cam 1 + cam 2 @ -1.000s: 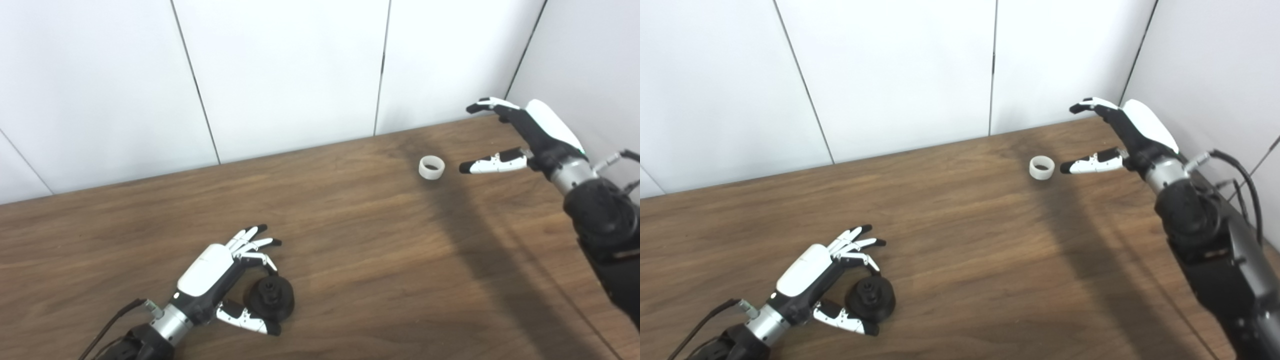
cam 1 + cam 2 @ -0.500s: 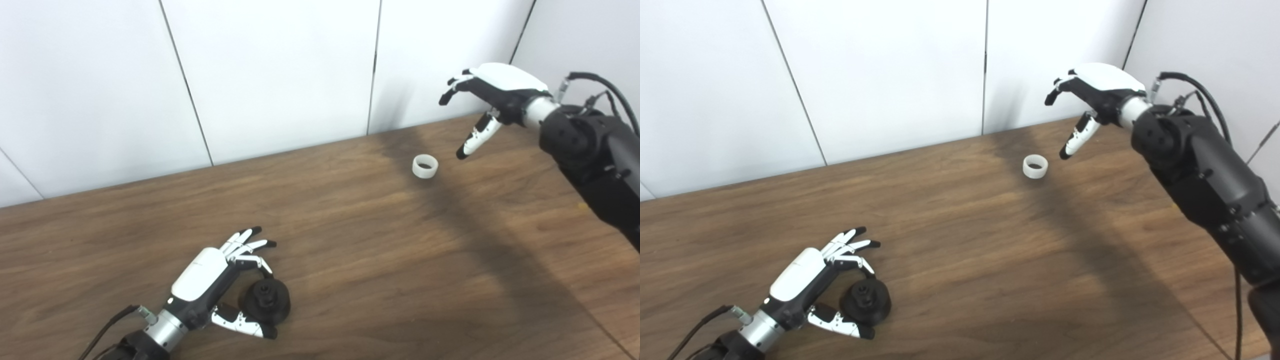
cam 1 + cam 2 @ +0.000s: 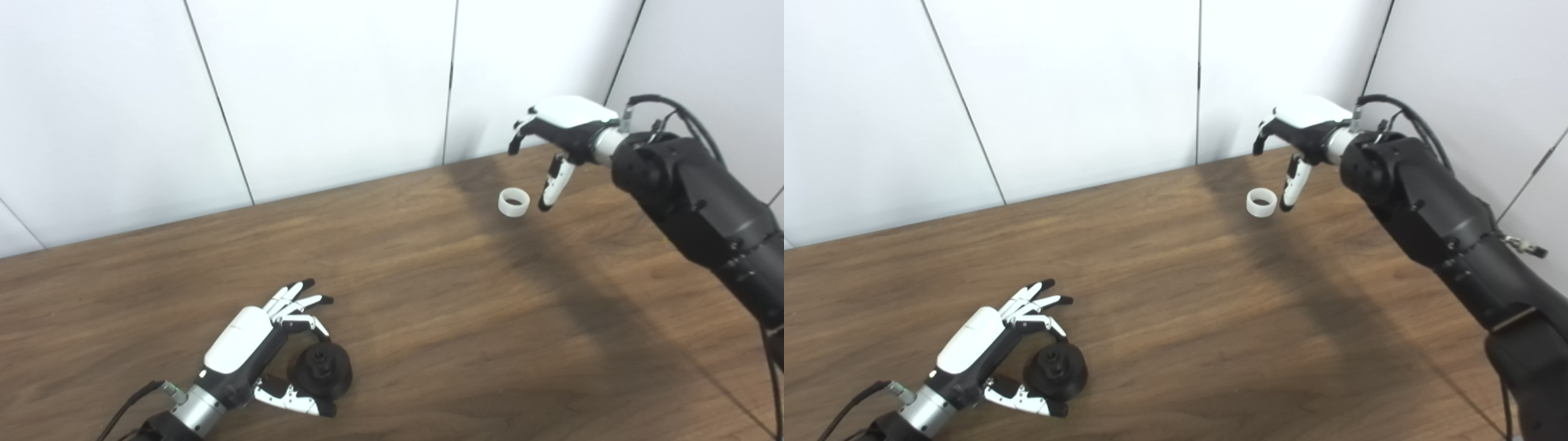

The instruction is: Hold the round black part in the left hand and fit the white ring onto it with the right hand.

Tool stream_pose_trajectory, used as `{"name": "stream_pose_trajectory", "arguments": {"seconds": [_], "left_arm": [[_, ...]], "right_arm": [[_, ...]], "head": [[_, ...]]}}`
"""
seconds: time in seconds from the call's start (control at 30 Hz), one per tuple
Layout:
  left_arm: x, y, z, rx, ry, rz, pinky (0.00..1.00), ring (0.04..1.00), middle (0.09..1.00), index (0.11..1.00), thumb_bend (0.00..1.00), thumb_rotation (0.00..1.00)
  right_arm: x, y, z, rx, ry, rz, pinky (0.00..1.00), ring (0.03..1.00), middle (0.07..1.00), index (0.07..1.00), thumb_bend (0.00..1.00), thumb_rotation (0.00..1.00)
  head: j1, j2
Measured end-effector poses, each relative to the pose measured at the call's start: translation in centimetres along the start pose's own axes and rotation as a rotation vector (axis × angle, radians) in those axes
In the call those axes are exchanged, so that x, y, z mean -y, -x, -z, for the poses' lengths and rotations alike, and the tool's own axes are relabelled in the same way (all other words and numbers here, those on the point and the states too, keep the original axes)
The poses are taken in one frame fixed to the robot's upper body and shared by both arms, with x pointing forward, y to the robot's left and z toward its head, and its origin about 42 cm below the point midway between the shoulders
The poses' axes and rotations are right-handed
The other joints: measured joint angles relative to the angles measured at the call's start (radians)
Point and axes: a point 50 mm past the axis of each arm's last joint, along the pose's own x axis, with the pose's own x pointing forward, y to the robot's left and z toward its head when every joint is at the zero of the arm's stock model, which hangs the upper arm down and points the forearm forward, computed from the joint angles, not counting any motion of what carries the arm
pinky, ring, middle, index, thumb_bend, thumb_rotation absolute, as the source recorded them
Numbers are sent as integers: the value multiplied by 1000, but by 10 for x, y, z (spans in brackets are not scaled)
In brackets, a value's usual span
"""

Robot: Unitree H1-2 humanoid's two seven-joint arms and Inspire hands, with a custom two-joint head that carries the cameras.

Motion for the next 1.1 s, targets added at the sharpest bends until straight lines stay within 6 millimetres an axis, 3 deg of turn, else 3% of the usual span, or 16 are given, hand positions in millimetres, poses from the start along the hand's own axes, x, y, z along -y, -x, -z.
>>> {"name": "stream_pose_trajectory", "arguments": {"seconds": [0.2,0.67,1.1], "left_arm": [[1,1,-3,2,8,-6,1000,1000,877,483,524,52],[4,5,-8,6,14,-4,1000,1000,877,483,524,52],[7,8,-12,5,26,7,1000,1000,875,483,524,52]], "right_arm": [[-5,-10,5,-14,35,-39,948,992,912,713,980,134],[-37,-30,3,-14,57,-91,950,1000,922,730,916,139],[-37,-37,1,-19,61,-53,954,993,915,738,878,147]], "head": [[2,-6],[5,-25],[17,-32]]}}
